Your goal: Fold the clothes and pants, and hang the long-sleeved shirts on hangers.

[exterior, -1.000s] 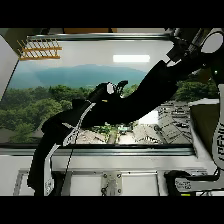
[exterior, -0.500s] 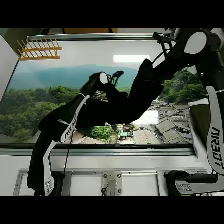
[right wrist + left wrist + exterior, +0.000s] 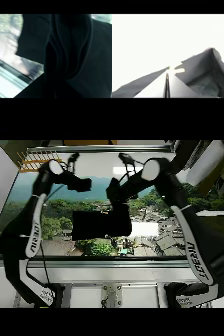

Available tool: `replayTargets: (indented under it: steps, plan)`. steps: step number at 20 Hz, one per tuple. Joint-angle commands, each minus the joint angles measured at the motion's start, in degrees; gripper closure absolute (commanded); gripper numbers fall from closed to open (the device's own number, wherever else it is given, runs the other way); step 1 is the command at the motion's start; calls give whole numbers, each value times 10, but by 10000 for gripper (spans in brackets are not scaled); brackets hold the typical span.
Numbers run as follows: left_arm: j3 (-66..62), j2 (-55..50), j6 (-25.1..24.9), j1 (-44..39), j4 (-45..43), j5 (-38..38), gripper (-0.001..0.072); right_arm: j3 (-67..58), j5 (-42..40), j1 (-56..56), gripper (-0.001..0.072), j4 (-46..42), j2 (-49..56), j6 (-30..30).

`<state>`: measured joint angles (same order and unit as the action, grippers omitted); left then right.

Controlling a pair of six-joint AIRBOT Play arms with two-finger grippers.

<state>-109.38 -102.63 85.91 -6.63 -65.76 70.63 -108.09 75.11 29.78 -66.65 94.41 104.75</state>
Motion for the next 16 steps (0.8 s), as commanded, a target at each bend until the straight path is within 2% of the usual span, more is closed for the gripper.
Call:
replayTargets:
  steps: [1, 4, 5, 6, 7, 8, 11, 14, 16]
  plan:
    - [25, 72, 0, 80, -7, -1, 701, 0, -93, 63, 700, 30, 61, 32]
    - [47, 117, 0, 124, -7, -1, 702, 0, -184, 105, 687, 65, 127, 31]
    - [54, 128, 0, 134, -6, -1, 702, 0, -223, 119, 636, 72, 147, 30]
    - [63, 139, 0, 141, -6, -2, 702, 0, -264, 131, 406, 86, 167, 30]
    - [71, 148, 0, 145, -6, -3, 701, 0, -301, 142, 219, 114, 184, 18]
    - [81, 156, 0, 148, -6, -7, 701, 0, -332, 151, 159, 165, 198, -24]
    - [106, 175, -1, 150, -7, -22, 702, 0, -355, 148, 160, 312, 194, -165]
    - [161, 214, -1, 149, -7, -56, 702, 10, -280, 94, 160, 289, 147, -233]
    - [233, 256, -1, 147, -5, -87, 702, 63, -227, 40, 160, 253, 101, -251]
